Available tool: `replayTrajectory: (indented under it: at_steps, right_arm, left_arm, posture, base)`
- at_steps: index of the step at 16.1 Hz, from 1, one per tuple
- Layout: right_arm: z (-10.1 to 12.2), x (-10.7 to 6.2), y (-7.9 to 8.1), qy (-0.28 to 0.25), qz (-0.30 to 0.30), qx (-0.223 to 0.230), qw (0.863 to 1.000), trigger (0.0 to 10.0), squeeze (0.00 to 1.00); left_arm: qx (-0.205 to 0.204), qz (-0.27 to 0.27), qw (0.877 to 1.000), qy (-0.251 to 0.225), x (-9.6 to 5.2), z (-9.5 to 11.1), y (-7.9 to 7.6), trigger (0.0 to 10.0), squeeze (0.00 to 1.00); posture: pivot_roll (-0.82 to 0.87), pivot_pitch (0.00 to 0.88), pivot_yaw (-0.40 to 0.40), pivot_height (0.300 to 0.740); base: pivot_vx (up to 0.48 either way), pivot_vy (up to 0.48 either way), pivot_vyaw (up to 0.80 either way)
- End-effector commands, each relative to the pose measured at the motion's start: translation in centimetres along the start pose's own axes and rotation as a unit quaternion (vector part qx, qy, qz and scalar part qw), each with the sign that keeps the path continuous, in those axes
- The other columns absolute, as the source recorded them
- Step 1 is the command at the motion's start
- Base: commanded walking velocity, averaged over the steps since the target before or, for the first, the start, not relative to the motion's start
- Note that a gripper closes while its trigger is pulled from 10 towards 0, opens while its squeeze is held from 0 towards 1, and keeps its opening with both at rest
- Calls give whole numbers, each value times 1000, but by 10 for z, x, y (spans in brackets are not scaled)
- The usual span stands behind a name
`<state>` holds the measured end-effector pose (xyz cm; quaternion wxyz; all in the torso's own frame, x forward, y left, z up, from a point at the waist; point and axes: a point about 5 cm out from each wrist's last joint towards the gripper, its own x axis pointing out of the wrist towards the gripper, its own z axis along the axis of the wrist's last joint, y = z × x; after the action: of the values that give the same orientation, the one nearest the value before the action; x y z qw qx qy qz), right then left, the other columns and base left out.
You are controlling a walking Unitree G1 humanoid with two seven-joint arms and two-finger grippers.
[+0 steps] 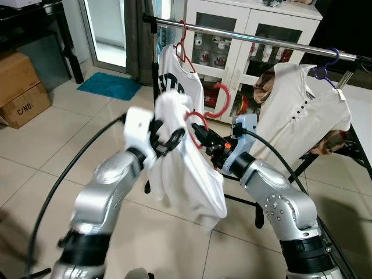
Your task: Hang hanger
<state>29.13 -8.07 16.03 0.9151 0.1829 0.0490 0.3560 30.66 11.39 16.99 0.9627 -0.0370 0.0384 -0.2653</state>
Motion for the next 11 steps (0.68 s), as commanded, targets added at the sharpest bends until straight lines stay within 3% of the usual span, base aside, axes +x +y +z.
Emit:
replayTrajectory:
  at_steps: [1,3,4,5,8,10,11]
  right_arm:
    - [16,1,10,-25,40,-10,999,10000,0]
    - [17,1,11,-26,50,-10,998,10000,0]
    - [18,1,13,-26,58,-9,998,10000,0]
    - [18,1,13,-26,61,-9,998,10000,0]
    - [20,1,10,-28,62,-8,998,10000,0]
    - [21,0,9,-27,61,-8,998,10000,0]
    - [21,-1,8,-27,62,-9,998,10000,0]
  left_arm:
    - [-17,-7,1000,20,4,-6,0,10000,0]
    - [-26,-6,999,21,6,-6,0,9647,0]
    - [-37,-7,999,19,7,-7,1,863,0]
    - [-41,-8,999,18,8,-8,1,0,0]
    - [-43,-13,999,7,9,-6,-3,0,0]
    - [-21,3,1000,11,6,-6,0,39,0]
    - [-17,9,1000,10,4,-6,1,6941,0]
  posture:
    - [-29,0,-80,710]
    - [-29,0,-87,710]
    - [-29,0,-87,710]
    - [-30,0,-88,710]
    - [-27,0,-92,710]
    - [-29,0,-88,710]
    - [-29,0,-88,710]
  base:
    - [0,0,0]
    - [0,0,0]
    - [0,0,0]
    - [0,0,0]
    - [0,0,0]
    - [0,0,0]
    - [0,0,0]
